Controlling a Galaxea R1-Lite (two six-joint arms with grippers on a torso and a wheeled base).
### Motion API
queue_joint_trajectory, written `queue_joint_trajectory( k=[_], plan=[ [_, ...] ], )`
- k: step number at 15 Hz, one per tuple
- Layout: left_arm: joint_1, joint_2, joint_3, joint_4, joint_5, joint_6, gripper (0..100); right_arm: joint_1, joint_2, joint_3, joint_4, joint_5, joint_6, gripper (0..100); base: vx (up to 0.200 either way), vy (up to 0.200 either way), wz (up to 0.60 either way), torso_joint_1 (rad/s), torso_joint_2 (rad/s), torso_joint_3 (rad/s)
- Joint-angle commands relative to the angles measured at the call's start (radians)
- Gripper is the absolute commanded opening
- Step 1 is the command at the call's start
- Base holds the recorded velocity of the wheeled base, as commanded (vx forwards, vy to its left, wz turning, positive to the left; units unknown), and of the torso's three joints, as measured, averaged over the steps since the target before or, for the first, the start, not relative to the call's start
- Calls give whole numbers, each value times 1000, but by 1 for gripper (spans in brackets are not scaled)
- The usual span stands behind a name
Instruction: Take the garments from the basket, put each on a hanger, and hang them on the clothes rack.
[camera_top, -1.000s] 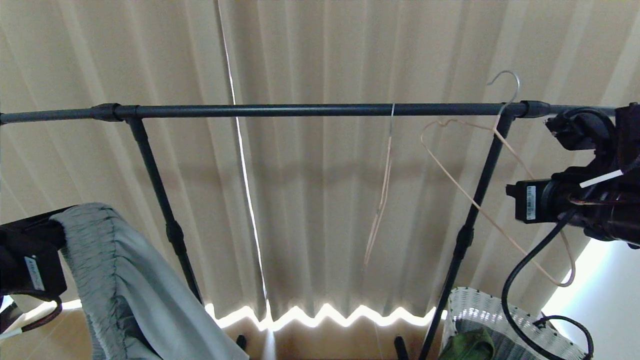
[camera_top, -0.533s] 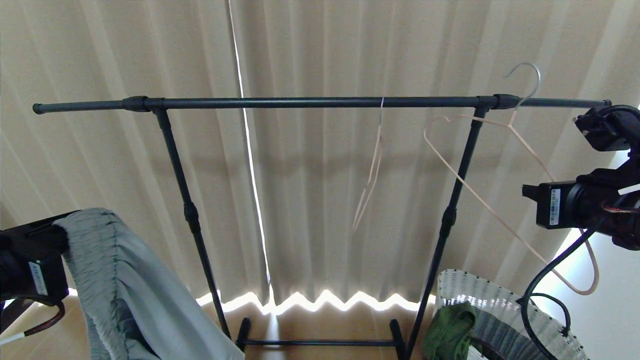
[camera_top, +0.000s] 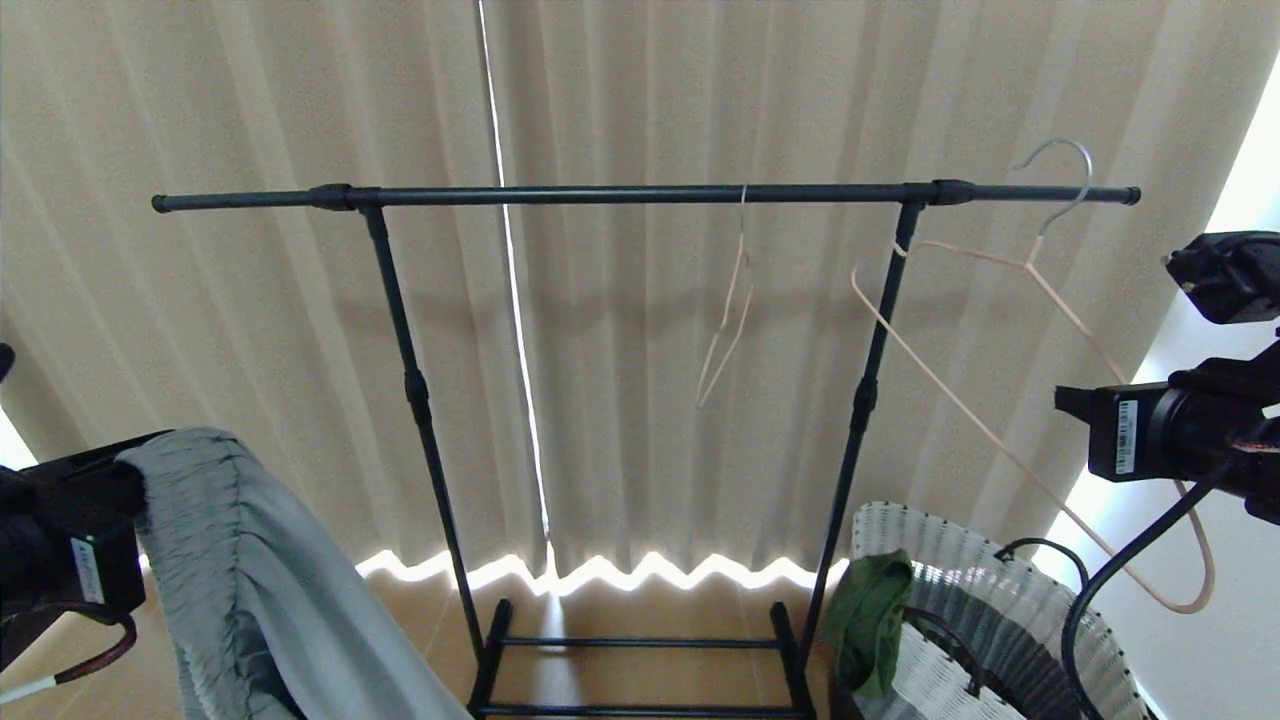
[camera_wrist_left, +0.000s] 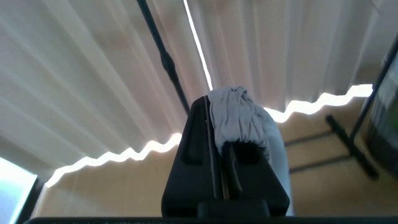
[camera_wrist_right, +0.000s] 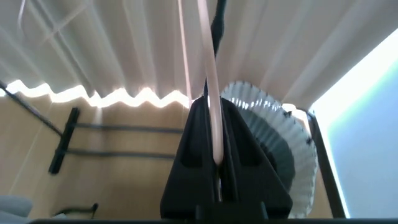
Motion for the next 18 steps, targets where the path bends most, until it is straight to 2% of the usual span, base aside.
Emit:
queue_joint_trajectory(
  k=[1,3,4,7,8,10,12,14,16,18],
  plan=[
    [-1,5,2,-1,0,12,0,0,-5,11,-1,1,0,0,0,0,0,0,0,0],
    [-1,5,2,-1,0,20,0,0,-5,14,-1,1,2,0,0,0,0,0,0,0],
    [-1,20,-4,0,1,45,0,0,-45,39,-19,64,0,0,0,0,0,0,0,0],
    [-1,89,-73,0,6,42,0,2,-103,41,-21,219,-15,0,0,0,0,0,0,0],
    [-3,103,-89,2,8,40,0,5,-103,39,-23,228,-18,0,0,0,0,0,0,0],
    [-6,184,-158,2,8,28,0,72,-101,42,-70,239,-21,0,0,0,0,0,0,0],
    [-53,267,-244,3,18,-52,0,135,-94,56,-125,242,-21,0,0,0,0,0,0,0],
    [-99,330,-309,5,73,-107,0,197,-91,65,-131,248,-17,0,0,0,0,0,0,0],
    [-115,385,-359,5,115,-135,0,243,-91,85,-131,281,-14,0,0,0,0,0,0,0],
    [-118,480,-432,5,156,-182,0,332,-91,145,-133,304,11,0,0,0,0,0,0,0]
  ],
)
